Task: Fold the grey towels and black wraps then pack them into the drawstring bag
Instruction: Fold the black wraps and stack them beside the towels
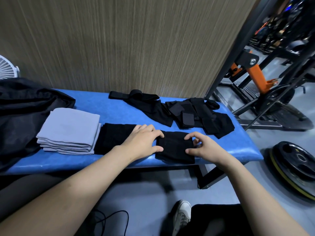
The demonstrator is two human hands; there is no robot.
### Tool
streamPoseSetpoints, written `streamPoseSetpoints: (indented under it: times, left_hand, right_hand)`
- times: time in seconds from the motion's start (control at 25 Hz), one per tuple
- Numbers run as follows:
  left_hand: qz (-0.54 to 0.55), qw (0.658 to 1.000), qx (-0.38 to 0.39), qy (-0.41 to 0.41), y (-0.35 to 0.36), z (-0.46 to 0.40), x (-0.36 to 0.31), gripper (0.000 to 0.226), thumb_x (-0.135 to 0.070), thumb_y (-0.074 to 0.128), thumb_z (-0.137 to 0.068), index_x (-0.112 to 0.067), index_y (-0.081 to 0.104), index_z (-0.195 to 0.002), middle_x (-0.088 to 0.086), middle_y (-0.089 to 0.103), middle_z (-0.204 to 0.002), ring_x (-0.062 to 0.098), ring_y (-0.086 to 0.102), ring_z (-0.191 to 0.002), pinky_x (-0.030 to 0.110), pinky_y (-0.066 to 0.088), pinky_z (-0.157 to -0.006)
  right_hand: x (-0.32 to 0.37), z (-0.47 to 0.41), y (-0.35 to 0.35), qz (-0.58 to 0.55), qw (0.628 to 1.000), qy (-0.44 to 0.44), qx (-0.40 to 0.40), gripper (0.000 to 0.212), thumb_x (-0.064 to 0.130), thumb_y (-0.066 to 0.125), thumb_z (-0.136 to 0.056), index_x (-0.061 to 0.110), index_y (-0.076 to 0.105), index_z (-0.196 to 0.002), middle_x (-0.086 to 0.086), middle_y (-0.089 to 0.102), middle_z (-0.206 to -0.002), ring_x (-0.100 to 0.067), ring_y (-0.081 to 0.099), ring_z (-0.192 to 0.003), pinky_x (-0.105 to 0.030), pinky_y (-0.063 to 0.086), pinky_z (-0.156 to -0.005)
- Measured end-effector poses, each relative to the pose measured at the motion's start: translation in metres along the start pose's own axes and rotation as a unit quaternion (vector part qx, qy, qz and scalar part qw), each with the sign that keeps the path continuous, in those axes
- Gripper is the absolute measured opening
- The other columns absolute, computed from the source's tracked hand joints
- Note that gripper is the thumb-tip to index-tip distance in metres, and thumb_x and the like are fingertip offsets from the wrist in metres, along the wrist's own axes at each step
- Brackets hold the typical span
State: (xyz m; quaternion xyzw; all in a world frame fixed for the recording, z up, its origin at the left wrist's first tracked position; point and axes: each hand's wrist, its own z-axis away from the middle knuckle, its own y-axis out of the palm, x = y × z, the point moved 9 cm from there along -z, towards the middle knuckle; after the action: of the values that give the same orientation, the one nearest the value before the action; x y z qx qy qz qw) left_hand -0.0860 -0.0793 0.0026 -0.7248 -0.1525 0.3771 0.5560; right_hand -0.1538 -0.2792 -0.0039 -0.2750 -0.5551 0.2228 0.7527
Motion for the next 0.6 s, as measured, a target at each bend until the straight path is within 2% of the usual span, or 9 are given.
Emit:
streamPoseSetpoints:
  times: [0.08,0.16,0.24,0.32,0.4,0.48,0.6]
  left_hand:
    - [0.004,1.000,0.006,-0.002,0.002,0.000,-0.001,0.046,-0.054,0.061,-0.089,-0.039,0.050,-0.131,-0.010,0.046,-0.113,0.011,0.040,-0.112,0.026,0.018,-0.108]
    - [0.008,1.000,0.009,0.002,0.004,0.002,-0.002,0.045,-0.055,0.061,-0.089,-0.041,0.050,-0.130,-0.010,0.045,-0.111,0.012,0.039,-0.110,0.027,0.018,-0.109]
    - [0.013,1.000,0.007,0.007,0.004,0.004,-0.003,0.043,-0.054,0.062,-0.088,-0.043,0.051,-0.129,-0.010,0.044,-0.111,0.011,0.038,-0.109,0.027,0.019,-0.109]
    - [0.019,1.000,0.008,0.008,0.005,0.005,-0.002,0.042,-0.053,0.062,-0.088,-0.045,0.051,-0.128,-0.010,0.044,-0.111,0.011,0.037,-0.110,0.027,0.018,-0.110]
    - [0.025,1.000,0.012,0.006,0.006,0.005,-0.001,0.042,-0.053,0.062,-0.089,-0.048,0.050,-0.129,-0.010,0.044,-0.111,0.011,0.037,-0.110,0.027,0.018,-0.110]
    - [0.038,0.999,0.020,0.002,0.006,0.006,-0.002,0.042,-0.053,0.060,-0.090,-0.050,0.048,-0.130,-0.011,0.045,-0.110,0.011,0.038,-0.111,0.029,0.020,-0.110]
    - [0.113,0.993,0.017,-0.002,0.003,0.006,-0.007,0.041,-0.050,0.058,-0.092,-0.053,0.044,-0.131,-0.015,0.053,-0.113,0.008,0.044,-0.114,0.031,0.024,-0.109]
  right_hand:
    - [0.002,0.003,-0.002,-0.069,0.998,0.009,-0.004,0.036,0.006,0.080,-0.079,0.028,0.066,-0.104,-0.003,0.050,-0.086,-0.013,0.053,-0.063,-0.028,0.051,-0.071]
    - [0.003,0.006,-0.001,-0.162,0.987,0.021,0.006,0.038,0.000,0.077,-0.080,0.024,0.067,-0.107,-0.011,0.057,-0.094,-0.021,0.064,-0.076,-0.035,0.057,-0.084]
    - [0.006,0.010,0.005,-0.219,0.975,0.029,0.032,0.040,-0.005,0.073,-0.081,0.021,0.066,-0.111,-0.013,0.061,-0.105,-0.023,0.068,-0.089,-0.038,0.057,-0.093]
    - [0.009,0.011,0.014,-0.244,0.967,0.024,0.070,0.040,-0.009,0.069,-0.083,0.016,0.066,-0.114,-0.013,0.062,-0.108,-0.024,0.066,-0.092,-0.041,0.056,-0.091]
    - [0.010,0.011,0.017,-0.231,0.968,0.004,0.093,0.039,-0.009,0.067,-0.084,0.017,0.069,-0.112,-0.015,0.063,-0.106,-0.027,0.060,-0.090,-0.045,0.052,-0.078]
    - [0.011,0.011,0.011,-0.202,0.976,-0.017,0.074,0.041,-0.008,0.066,-0.084,0.023,0.072,-0.110,-0.019,0.065,-0.106,-0.027,0.057,-0.088,-0.043,0.044,-0.070]
    - [0.020,0.014,-0.006,-0.217,0.974,-0.065,0.021,0.048,-0.013,0.062,-0.083,0.024,0.072,-0.112,-0.020,0.064,-0.120,-0.026,0.057,-0.094,-0.047,0.041,-0.077]
